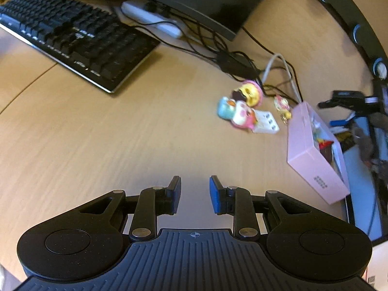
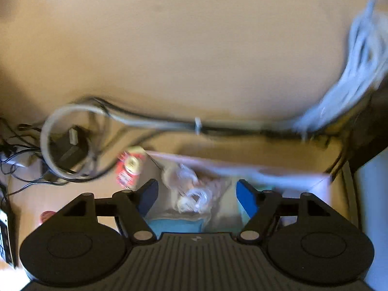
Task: Organize objects
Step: 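Lower the white plastic bag into the pink box, open the right gripper, then grasp the red Hello Kitty toy with the right gripper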
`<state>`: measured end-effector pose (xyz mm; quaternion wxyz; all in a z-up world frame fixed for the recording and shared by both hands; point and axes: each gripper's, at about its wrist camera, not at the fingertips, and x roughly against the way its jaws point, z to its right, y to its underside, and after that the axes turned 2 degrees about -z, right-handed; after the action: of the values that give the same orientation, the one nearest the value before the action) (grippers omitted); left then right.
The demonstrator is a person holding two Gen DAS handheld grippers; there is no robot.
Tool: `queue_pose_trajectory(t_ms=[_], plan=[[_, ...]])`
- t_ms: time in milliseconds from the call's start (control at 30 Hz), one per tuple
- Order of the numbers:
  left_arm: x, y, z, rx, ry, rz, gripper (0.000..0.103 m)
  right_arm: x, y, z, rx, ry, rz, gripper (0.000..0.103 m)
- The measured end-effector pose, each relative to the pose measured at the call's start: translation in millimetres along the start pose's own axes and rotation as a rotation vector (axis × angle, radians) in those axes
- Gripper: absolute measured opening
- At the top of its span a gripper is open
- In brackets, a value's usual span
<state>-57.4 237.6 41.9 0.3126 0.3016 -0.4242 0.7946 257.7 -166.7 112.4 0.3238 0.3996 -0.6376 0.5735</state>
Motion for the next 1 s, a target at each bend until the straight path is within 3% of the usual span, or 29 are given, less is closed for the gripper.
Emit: queue_pose_trajectory(t_ms=[67, 167, 300, 467, 533, 667, 733, 800, 1000], plan=[[-2.1, -3.5, -6.2, 0.013, 0.010, 0.002, 0.028, 23.0, -2.5, -18.0, 0.066, -0.025, 0.066, 0.076], [-3.9, -6.8, -8.7, 0.009, 0.026, 0.001, 0.028, 24.9, -12.5, -53.8, 0.132, -0.035, 0.096, 0.073], [-0.8, -4.8, -9.5, -0.013, 0.042, -0.006, 0.028, -22.4, -22.7, -96.4, 0.163, -0.008, -0.001, 0.059], [10.8, 1.7, -23.9, -0.019, 0.027, -0.011, 0.028, -76.9, -30.1, -131.5, 0.253, 0.234, 0.002, 0.055], [14.3, 2.0, -33.3, -0.008, 0.019, -0.014, 0.028, -90.3, -32.8, -134.6, 0.256, 0.267, -0.016, 0.044], [17.2, -0.8, -45.3, 0.001, 0.000, -0.017, 0.028, -99.5, -32.1, -136.9, 0.249, 0.282, -0.003, 0.042], [18.5, -2.9, -46.4, -0.012, 0.003, -0.018, 0.028, -98.4, -30.5, -137.6, 0.244, 0.281, 0.001, 0.040], [18.6, -4.7, -45.5, -0.034, 0.011, -0.023, 0.028, -94.4, -26.8, -136.6, 0.221, 0.237, -0.010, 0.029], [6.5, -9.6, -33.4, -0.088, 0.050, -0.054, 0.028, -70.2, 15.3, -148.2, 0.236, 0.089, -0.026, 0.028]])
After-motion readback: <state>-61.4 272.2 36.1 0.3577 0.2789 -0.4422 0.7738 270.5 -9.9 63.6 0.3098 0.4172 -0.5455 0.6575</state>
